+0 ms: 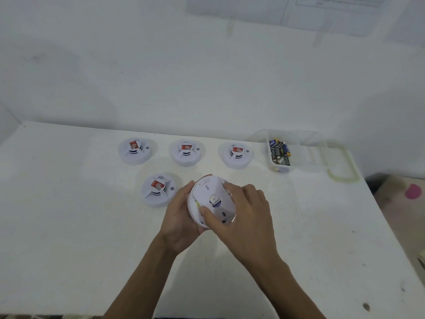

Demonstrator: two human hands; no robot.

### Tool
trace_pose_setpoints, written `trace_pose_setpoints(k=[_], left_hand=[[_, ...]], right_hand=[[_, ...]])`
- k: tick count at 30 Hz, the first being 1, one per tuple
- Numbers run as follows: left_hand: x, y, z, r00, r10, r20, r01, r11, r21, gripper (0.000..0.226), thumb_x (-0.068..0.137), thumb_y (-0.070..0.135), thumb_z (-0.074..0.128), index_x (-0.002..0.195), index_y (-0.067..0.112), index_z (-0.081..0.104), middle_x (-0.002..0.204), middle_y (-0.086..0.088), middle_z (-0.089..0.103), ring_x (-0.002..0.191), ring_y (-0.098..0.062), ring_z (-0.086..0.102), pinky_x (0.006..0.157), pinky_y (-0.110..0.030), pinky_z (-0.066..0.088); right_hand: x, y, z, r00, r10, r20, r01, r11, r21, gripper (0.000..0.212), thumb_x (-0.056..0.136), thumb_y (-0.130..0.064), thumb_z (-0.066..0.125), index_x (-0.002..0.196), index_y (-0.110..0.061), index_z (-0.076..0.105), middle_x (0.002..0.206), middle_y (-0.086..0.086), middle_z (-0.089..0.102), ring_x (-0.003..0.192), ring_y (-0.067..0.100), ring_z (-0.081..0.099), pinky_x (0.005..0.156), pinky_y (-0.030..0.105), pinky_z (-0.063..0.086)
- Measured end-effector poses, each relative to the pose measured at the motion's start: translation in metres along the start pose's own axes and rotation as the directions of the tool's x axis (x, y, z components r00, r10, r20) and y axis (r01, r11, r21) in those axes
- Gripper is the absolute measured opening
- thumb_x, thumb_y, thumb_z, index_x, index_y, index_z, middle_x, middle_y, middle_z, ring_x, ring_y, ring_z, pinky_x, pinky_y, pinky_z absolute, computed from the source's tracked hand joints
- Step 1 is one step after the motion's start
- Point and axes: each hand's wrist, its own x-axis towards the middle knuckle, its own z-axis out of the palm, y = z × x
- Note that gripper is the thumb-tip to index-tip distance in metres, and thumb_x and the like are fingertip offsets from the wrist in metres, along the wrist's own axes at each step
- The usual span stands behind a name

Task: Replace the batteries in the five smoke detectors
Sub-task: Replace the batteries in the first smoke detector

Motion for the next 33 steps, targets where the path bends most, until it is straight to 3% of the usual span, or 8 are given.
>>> trace_pose_setpoints(k=[2, 4, 8, 13, 17, 22, 29, 33], left_hand=[[0.001, -0.002, 0.004, 0.999, -0.013, -0.032, 0.014, 1.0, 0.018, 0.056, 0.09, 0.052, 0.031, 0.123, 0.019, 0.063, 0.125, -0.013, 0.063, 0.107, -0.03, 0.064, 0.086, -0.043, 0.055], [0.002, 0.0, 0.009, 0.998, -0.009, -0.058, 0.013, 0.998, 0.067, 0.058, 0.092, 0.055, 0.024, 0.121, 0.022, 0.062, 0.118, -0.009, 0.067, 0.102, -0.027, 0.067, 0.083, -0.039, 0.057], [0.003, 0.006, 0.012, 0.999, -0.003, -0.038, 0.008, 0.99, 0.141, 0.057, 0.086, 0.058, 0.03, 0.111, 0.029, 0.071, 0.122, -0.007, 0.067, 0.108, -0.025, 0.065, 0.084, -0.038, 0.055], [0.006, 0.01, 0.014, 0.997, 0.023, -0.069, -0.01, 0.983, 0.185, 0.055, 0.091, 0.053, 0.025, 0.108, 0.028, 0.07, 0.114, -0.004, 0.071, 0.102, -0.023, 0.068, 0.079, -0.034, 0.057], [0.005, 0.01, 0.014, 0.996, 0.016, -0.086, 0.001, 0.98, 0.201, 0.06, 0.098, 0.046, 0.016, 0.097, 0.029, 0.073, 0.101, -0.001, 0.075, 0.092, -0.019, 0.072, 0.07, -0.029, 0.058], [0.008, 0.01, 0.01, 0.996, -0.003, -0.091, 0.024, 0.972, 0.232, 0.053, 0.099, 0.046, 0.015, 0.106, 0.026, 0.063, 0.098, 0.0, 0.075, 0.087, -0.017, 0.072, 0.067, -0.028, 0.058], [0.011, 0.006, 0.005, 0.996, 0.014, -0.09, 0.012, 0.961, 0.277, 0.048, 0.102, 0.038, 0.013, 0.099, 0.025, 0.059, 0.08, 0.006, 0.076, 0.072, -0.009, 0.072, 0.059, -0.023, 0.057], [0.013, 0.01, 0.006, 0.995, -0.009, -0.098, 0.034, 0.968, 0.25, 0.052, 0.099, 0.045, 0.019, 0.099, 0.026, 0.067, 0.091, 0.0, 0.076, 0.08, -0.015, 0.073, 0.063, -0.027, 0.058]], right_hand=[[-0.002, -0.005, 0.002, 0.999, 0.029, -0.021, -0.03, 0.999, -0.023, 0.069, 0.072, -0.073, 0.047, 0.115, -0.021, 0.059, 0.095, 0.002, 0.066, 0.08, 0.018, 0.059, 0.063, 0.032, 0.055], [-0.003, -0.009, 0.003, 0.998, 0.051, -0.039, -0.053, 0.998, -0.037, 0.069, 0.07, -0.072, 0.052, 0.114, -0.02, 0.059, 0.095, 0.002, 0.065, 0.079, 0.017, 0.06, 0.06, 0.03, 0.056], [-0.002, -0.016, 0.005, 0.997, 0.044, -0.058, -0.047, 0.997, -0.057, 0.071, 0.062, -0.066, 0.061, 0.112, -0.016, 0.058, 0.092, 0.004, 0.065, 0.076, 0.019, 0.061, 0.058, 0.022, 0.051], [0.002, -0.017, 0.008, 0.996, 0.086, -0.034, -0.085, 0.996, 0.038, 0.073, 0.061, -0.062, 0.066, 0.114, -0.013, 0.058, 0.095, 0.005, 0.062, 0.08, 0.016, 0.058, 0.058, 0.023, 0.053], [0.004, -0.016, 0.005, 0.986, 0.137, 0.097, -0.149, 0.982, 0.12, 0.077, 0.064, -0.061, 0.063, 0.124, -0.012, 0.054, 0.111, 0.007, 0.057, 0.095, 0.01, 0.041, 0.073, 0.022, 0.044], [0.009, -0.014, -0.002, 0.957, 0.129, 0.258, -0.17, 0.975, 0.143, 0.079, 0.071, -0.061, 0.065, 0.133, -0.02, 0.037, 0.124, -0.003, 0.04, 0.103, 0.003, 0.028, 0.083, 0.015, 0.036], [0.013, -0.016, -0.002, 0.964, 0.065, 0.259, -0.107, 0.983, 0.15, 0.07, 0.075, -0.051, 0.07, 0.131, -0.02, 0.038, 0.122, -0.004, 0.038, 0.104, 0.004, 0.028, 0.086, 0.016, 0.038], [0.012, -0.019, -0.001, 0.983, 0.04, 0.18, -0.058, 0.993, 0.101, 0.071, 0.073, -0.054, 0.068, 0.131, -0.02, 0.043, 0.121, -0.001, 0.043, 0.104, 0.008, 0.033, 0.084, 0.024, 0.047]])
